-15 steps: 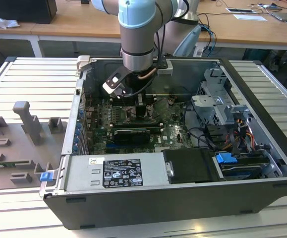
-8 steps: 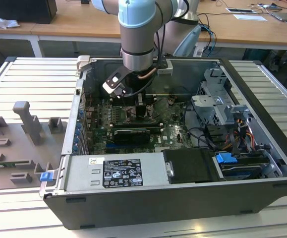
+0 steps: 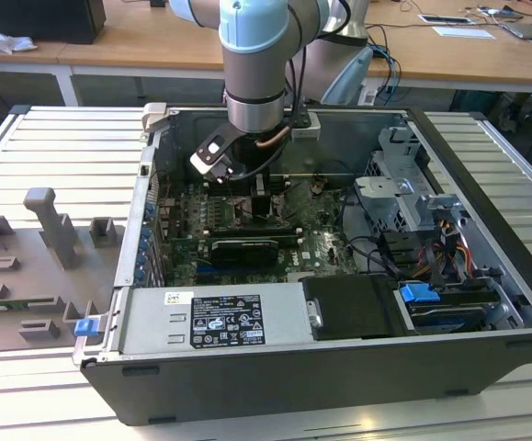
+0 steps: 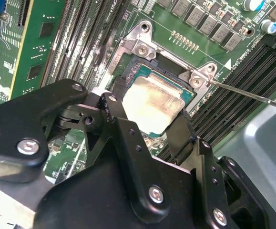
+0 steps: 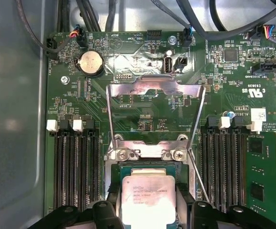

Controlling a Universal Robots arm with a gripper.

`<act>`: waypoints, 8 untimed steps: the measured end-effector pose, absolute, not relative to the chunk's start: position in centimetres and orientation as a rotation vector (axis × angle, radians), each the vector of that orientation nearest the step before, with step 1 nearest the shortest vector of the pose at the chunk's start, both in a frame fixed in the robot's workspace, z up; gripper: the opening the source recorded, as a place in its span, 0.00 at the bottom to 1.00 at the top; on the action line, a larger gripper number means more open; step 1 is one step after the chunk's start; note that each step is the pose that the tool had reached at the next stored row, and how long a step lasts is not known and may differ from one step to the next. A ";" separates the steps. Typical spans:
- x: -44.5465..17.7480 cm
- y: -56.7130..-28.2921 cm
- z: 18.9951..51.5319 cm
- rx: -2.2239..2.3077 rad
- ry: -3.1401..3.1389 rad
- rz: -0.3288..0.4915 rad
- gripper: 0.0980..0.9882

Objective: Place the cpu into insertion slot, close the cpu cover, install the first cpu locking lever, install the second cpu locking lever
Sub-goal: 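Place the cpu into insertion slot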

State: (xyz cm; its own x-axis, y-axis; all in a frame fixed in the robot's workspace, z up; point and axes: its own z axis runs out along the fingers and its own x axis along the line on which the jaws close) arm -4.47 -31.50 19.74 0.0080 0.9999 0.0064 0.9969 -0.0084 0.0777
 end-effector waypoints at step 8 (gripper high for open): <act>-4.4 -31.6 19.8 2.196 2.173 0.091 0.50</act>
State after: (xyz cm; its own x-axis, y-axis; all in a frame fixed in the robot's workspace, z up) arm -4.42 -31.58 19.75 0.0102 0.9999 0.0058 0.9969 -0.0106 0.0776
